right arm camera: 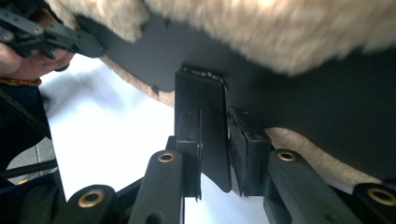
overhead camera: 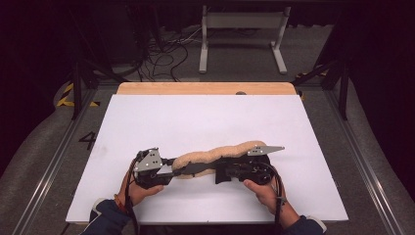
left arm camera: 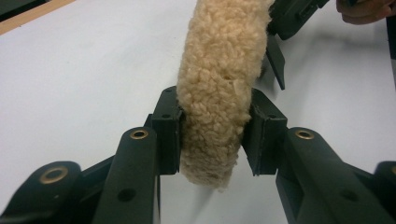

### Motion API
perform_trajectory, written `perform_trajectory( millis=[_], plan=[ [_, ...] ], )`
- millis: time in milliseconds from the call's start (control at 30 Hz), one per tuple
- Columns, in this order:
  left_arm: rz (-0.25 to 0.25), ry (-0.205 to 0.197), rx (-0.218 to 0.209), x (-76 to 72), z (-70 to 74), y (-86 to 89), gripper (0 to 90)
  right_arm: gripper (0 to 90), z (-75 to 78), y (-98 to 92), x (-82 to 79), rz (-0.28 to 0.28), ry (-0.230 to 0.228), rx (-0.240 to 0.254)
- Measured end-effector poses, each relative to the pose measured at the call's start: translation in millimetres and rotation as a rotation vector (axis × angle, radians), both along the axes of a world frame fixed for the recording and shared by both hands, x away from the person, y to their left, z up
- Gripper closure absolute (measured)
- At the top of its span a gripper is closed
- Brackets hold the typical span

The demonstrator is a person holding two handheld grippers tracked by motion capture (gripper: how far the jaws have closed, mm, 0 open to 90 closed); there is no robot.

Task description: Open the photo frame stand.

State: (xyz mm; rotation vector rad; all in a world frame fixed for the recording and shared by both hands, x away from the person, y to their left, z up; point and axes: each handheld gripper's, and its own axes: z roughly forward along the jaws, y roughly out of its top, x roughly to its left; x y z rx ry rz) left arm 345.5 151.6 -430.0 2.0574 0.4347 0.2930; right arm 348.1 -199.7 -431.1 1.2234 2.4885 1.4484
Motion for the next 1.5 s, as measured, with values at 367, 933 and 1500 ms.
perform_trajectory(
  millis=[367,933,1500],
  plan=[
    [-0.005,-0.009,0.030,-8.0,2.6,-3.4,62.1,76.2,12.2,-12.7,-5.8,-0.035,-0.035,0.024],
    [0.000,0.003,0.023,-9.9,2.9,-5.6,60.4,79.4,11.6,-35.0,-9.0,-0.104,-0.041,-0.023],
    [-0.018,0.013,0.027,-6.5,-1.8,-21.1,54.9,89.7,13.9,-50.9,-17.4,-0.170,-0.129,-0.117]
  ],
)
